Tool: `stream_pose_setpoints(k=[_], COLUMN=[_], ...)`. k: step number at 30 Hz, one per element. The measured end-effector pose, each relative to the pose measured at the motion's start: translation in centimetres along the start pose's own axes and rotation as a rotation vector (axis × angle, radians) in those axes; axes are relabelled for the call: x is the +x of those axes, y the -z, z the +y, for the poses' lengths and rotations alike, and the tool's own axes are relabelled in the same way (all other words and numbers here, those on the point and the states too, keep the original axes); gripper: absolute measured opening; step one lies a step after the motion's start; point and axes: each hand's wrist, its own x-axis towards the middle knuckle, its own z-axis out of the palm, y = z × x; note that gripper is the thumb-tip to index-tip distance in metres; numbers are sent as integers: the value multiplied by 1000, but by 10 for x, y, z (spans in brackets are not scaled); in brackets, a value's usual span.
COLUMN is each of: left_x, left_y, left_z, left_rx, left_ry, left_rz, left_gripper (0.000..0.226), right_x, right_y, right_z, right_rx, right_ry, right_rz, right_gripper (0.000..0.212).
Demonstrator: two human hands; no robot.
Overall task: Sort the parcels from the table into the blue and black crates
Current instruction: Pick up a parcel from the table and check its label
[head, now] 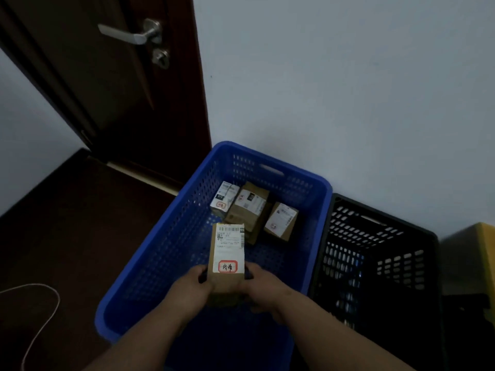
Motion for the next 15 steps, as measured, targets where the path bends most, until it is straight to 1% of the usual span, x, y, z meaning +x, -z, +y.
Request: stream_pose_setpoints(k=[4,10,15], left_x=[42,106,159], left_y=[22,52,65], left_z=[9,19,26], left_rx=[32,149,120], left_ry=[-26,-83,-88], left_rz=[-16,-108,-123], left_gripper=[49,48,43], right_x=[33,83,140], right_y=[-6,-17,-20], right_z=[-19,-45,-62], right_rx=[1,160,257], right_ry=[-53,-81,-68], right_rz=[63,164,247], right_gripper=[70,63,61])
